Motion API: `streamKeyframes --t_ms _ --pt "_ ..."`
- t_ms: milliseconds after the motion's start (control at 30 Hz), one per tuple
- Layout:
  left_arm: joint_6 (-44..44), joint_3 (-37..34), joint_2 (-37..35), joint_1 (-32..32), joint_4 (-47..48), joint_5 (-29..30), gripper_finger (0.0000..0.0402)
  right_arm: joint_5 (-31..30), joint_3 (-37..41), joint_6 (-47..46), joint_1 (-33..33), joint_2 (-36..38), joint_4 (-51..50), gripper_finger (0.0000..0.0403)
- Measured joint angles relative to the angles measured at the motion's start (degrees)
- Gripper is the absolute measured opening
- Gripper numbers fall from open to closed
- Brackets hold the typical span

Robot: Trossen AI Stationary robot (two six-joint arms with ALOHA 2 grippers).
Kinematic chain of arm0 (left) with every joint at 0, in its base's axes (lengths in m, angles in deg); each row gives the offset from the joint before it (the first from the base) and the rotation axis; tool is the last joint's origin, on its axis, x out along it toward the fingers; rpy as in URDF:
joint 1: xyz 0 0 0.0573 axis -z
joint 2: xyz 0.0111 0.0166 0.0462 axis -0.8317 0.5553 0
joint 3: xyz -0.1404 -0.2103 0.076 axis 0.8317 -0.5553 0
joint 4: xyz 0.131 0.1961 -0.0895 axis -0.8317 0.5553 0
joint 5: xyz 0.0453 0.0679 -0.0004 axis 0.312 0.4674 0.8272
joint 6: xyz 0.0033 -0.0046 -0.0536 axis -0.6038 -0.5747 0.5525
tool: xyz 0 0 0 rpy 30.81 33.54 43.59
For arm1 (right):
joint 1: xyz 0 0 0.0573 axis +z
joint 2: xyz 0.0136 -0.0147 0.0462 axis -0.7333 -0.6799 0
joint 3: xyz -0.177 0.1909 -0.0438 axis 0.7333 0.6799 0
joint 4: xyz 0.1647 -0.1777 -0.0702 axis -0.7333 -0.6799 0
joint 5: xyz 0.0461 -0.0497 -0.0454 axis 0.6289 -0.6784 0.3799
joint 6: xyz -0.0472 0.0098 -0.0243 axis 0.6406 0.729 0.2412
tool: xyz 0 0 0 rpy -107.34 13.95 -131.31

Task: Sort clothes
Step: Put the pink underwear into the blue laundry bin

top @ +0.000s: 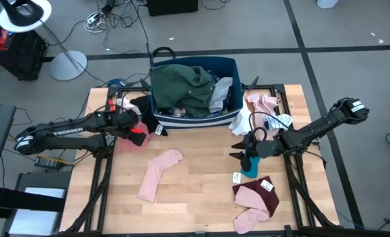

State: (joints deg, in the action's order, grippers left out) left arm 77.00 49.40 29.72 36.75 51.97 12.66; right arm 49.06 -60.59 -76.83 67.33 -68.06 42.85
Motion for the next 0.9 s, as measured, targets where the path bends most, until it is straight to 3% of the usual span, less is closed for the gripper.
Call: streamKeyframes --t_ms 300,533,700,900 --pt "-0.9 21.7 0.0 5.4 9.9 8.2 0.0001 0.0 0.0 0.1 0.0 0.0 0.0 0.0199" --pt "-5.9 38.1 2.5 6.2 9.2 12.0 0.0000 0.0 0.0 0.1 -0.3 0.0 0.0 0.0199" --pt "-12.7 50.6 8.4 6.1 8.3 15.1 0.0000 0.0 0.0 0.0 -0.5 0.0 0.0 0.0199" --pt "-22.0 66.9 20.3 5.8 5.1 16.3 0.0000 0.0 0.0 0.0 -0.5 0.0 0.0 0.0199"
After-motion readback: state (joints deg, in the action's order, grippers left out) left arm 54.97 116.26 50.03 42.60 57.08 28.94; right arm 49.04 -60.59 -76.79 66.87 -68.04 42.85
